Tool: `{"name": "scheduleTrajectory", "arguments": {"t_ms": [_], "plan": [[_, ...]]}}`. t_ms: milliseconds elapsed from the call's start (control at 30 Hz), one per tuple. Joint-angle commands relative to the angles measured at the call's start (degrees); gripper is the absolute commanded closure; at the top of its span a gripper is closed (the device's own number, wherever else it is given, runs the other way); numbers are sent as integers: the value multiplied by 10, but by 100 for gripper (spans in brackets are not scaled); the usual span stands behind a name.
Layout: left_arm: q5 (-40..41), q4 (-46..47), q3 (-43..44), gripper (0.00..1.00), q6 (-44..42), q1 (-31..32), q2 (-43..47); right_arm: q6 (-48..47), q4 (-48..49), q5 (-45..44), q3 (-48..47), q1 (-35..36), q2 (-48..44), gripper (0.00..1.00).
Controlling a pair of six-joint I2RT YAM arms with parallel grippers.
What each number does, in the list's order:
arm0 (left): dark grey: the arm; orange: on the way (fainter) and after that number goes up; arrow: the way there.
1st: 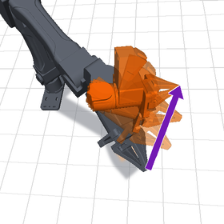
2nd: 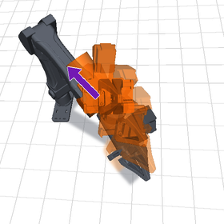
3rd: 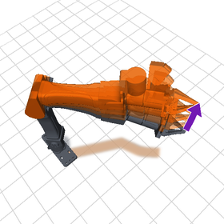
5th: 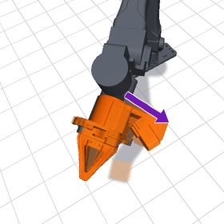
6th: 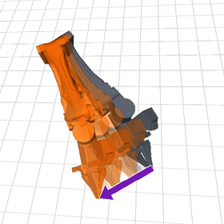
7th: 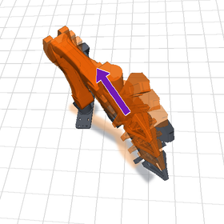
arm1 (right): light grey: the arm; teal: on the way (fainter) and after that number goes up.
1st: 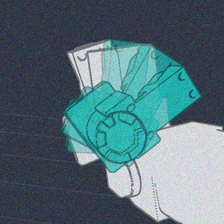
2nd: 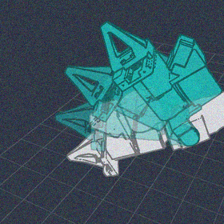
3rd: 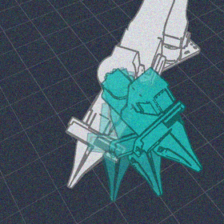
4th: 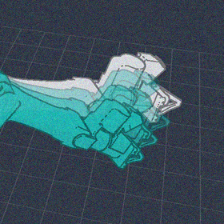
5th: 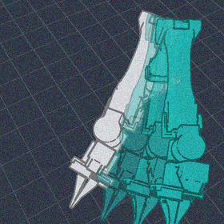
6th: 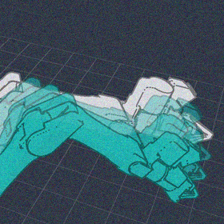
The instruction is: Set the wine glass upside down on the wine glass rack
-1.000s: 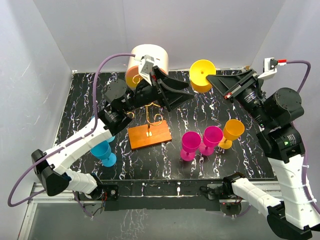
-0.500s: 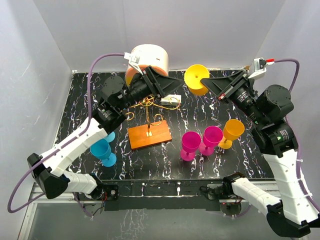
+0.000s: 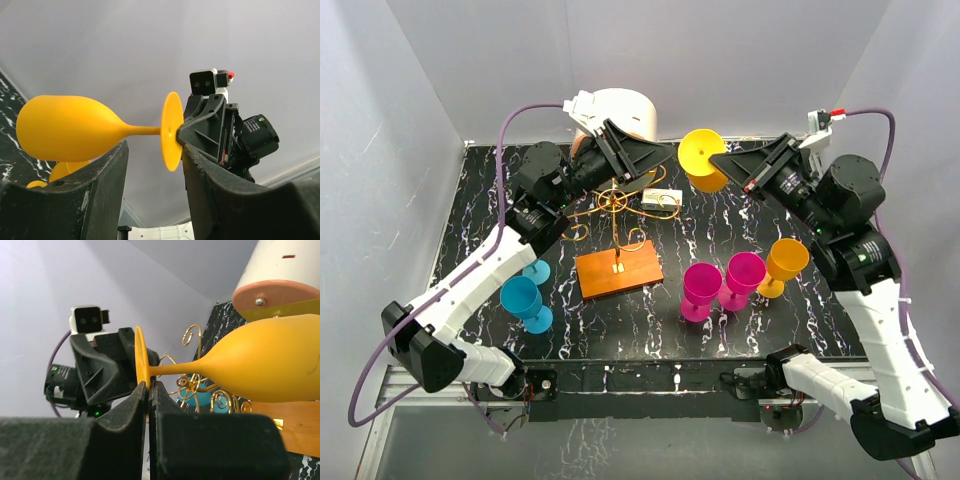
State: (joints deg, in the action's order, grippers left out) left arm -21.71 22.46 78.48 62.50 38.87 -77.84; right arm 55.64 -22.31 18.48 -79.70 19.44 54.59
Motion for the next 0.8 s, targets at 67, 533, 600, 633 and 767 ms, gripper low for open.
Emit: {"name": "scheduleTrajectory", "arguments": {"t_ms": [67, 533, 600, 633, 767], "plan": [[63, -38, -16, 52, -67, -6, 64, 25, 18, -34, -8, -1, 47, 100], [310, -223, -57, 43, -300, -6, 218, 83, 93, 18, -20, 0, 186, 100], [342, -241, -65, 43, -318, -6, 235, 86, 99, 25, -26, 0, 200, 100], [356, -249, -69, 42, -324, -6, 241, 88, 100, 29, -29, 1, 207, 100], [388, -277, -87, 41, -348, -7, 265, 97, 111, 44, -40, 6, 232, 100]]}}
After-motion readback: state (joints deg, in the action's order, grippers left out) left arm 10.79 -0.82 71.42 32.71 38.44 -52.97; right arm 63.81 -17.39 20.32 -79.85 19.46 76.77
